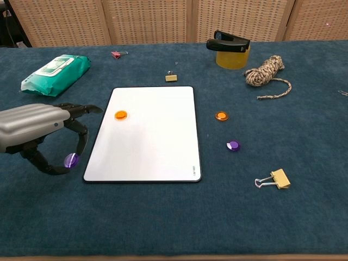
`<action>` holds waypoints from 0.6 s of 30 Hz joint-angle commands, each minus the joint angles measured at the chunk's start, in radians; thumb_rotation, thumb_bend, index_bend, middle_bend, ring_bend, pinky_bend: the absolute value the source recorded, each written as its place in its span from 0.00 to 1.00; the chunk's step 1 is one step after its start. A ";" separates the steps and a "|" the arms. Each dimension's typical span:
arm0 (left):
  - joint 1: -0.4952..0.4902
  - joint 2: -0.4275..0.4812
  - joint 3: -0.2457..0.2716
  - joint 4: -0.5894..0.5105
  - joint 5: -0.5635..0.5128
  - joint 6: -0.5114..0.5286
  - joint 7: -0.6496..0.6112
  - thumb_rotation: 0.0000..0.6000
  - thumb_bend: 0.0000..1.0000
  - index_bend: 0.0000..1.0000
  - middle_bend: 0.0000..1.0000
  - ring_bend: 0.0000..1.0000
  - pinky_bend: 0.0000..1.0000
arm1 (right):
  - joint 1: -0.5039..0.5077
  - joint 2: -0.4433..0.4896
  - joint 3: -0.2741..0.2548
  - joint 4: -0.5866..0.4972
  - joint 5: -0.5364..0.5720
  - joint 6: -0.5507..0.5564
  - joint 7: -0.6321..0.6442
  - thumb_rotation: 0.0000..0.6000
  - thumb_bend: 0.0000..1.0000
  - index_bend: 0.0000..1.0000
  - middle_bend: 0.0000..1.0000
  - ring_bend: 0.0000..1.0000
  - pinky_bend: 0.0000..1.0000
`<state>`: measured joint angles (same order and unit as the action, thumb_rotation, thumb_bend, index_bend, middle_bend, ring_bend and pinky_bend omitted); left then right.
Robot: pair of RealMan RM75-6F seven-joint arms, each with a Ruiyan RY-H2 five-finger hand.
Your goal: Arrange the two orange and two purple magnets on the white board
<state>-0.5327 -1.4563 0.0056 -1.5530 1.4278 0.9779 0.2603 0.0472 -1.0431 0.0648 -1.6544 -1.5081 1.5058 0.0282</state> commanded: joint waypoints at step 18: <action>-0.152 -0.198 -0.161 0.074 -0.344 -0.060 0.289 1.00 0.24 0.50 0.00 0.00 0.00 | -0.001 0.010 0.005 0.004 0.008 -0.002 0.025 1.00 0.00 0.00 0.00 0.00 0.00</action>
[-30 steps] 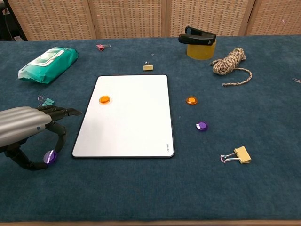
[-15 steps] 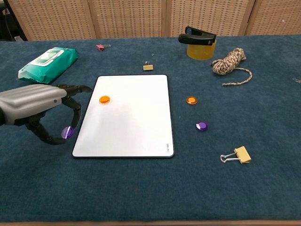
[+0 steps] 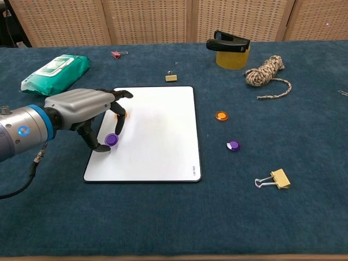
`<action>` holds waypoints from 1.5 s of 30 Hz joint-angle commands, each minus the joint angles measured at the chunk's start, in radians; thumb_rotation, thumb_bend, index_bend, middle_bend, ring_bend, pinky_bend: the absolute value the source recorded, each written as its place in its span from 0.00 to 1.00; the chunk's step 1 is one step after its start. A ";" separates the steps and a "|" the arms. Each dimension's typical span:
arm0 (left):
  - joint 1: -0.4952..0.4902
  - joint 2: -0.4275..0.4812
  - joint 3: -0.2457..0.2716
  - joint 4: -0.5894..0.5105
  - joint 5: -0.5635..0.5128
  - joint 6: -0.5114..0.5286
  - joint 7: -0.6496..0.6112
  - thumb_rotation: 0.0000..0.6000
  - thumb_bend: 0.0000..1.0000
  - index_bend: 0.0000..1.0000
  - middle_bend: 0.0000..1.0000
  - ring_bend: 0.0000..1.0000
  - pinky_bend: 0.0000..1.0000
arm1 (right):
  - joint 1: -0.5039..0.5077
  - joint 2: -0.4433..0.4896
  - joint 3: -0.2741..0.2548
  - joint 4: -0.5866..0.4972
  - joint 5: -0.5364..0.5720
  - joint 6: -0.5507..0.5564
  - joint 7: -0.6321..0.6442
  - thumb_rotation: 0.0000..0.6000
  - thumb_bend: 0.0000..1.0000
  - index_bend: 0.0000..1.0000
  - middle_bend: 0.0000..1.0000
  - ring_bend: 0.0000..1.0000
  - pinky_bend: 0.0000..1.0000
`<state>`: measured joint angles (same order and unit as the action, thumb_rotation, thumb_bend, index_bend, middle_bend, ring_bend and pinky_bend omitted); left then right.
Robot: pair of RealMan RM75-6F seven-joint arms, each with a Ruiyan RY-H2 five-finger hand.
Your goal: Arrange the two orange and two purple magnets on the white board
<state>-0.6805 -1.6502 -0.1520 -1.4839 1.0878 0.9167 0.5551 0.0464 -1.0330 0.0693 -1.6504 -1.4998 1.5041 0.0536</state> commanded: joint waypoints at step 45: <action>0.463 0.640 0.202 -0.271 0.391 0.574 -0.526 1.00 0.10 0.00 0.00 0.00 0.00 | 0.291 -0.172 0.093 -0.013 0.044 -0.328 -0.268 1.00 0.00 0.22 0.00 0.00 0.00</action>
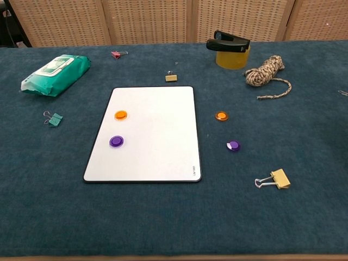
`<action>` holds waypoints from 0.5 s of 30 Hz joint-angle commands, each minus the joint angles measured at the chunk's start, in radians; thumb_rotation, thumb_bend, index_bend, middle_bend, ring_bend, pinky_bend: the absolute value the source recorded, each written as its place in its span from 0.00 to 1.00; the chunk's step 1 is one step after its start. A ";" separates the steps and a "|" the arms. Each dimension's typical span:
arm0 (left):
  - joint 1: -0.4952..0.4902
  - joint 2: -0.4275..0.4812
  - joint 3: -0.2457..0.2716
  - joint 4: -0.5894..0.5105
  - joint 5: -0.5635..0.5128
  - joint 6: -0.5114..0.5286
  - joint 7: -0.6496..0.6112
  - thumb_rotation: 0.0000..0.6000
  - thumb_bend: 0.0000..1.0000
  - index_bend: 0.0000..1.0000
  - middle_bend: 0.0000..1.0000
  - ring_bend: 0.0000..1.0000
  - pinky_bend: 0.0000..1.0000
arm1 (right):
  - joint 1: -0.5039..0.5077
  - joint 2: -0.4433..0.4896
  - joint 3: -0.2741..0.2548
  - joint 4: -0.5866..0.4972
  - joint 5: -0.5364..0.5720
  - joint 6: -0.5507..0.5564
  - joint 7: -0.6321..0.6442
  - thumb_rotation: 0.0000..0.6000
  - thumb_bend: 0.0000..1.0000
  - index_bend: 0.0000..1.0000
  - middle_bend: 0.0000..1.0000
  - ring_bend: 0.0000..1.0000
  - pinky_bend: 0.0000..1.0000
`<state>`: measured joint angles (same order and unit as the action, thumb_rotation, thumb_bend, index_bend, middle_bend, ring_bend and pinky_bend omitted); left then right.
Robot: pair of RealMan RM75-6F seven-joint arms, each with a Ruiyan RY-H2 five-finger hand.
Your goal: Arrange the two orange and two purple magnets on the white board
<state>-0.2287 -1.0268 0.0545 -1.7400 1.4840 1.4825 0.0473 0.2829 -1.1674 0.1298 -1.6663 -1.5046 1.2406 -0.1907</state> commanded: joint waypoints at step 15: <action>0.059 0.081 -0.029 -0.026 -0.001 0.026 -0.131 1.00 0.10 0.00 0.00 0.00 0.00 | 0.382 -0.366 0.144 0.263 0.285 -0.384 -0.104 1.00 0.18 0.31 0.00 0.00 0.00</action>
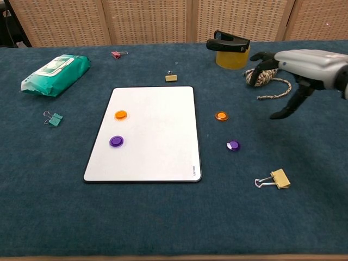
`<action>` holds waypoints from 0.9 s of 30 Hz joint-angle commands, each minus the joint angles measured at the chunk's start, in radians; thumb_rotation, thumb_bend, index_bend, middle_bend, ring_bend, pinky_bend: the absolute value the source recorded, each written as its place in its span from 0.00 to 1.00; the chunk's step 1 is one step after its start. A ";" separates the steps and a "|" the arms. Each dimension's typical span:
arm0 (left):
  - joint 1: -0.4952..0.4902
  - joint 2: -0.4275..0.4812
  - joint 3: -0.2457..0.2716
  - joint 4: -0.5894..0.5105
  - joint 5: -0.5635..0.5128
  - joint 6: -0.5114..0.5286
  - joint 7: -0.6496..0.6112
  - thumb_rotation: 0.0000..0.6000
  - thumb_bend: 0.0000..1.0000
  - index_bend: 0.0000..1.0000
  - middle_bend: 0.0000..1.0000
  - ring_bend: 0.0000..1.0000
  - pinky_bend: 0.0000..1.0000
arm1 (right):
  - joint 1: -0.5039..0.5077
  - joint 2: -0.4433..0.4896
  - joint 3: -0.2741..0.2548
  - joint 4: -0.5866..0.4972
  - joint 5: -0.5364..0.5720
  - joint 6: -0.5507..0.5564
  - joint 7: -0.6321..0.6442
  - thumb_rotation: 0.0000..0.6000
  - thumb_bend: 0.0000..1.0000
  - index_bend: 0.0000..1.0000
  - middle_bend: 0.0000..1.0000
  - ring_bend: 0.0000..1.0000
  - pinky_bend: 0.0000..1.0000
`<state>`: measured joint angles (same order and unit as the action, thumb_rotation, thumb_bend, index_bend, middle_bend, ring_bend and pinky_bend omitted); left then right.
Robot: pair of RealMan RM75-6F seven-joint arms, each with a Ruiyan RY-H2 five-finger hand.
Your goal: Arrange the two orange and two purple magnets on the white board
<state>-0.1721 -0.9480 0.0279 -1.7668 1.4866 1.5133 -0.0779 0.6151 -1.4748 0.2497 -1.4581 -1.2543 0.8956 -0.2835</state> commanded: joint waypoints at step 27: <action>0.004 0.002 -0.041 -0.002 -0.032 -0.087 -0.003 1.00 0.10 0.00 0.00 0.00 0.00 | 0.231 -0.197 0.030 0.259 0.262 -0.184 -0.013 1.00 0.24 0.43 0.00 0.00 0.00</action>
<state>-0.1685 -0.9457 -0.0125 -1.7692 1.4543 1.4261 -0.0809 0.8407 -1.6696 0.2824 -1.2022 -0.9986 0.7138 -0.2915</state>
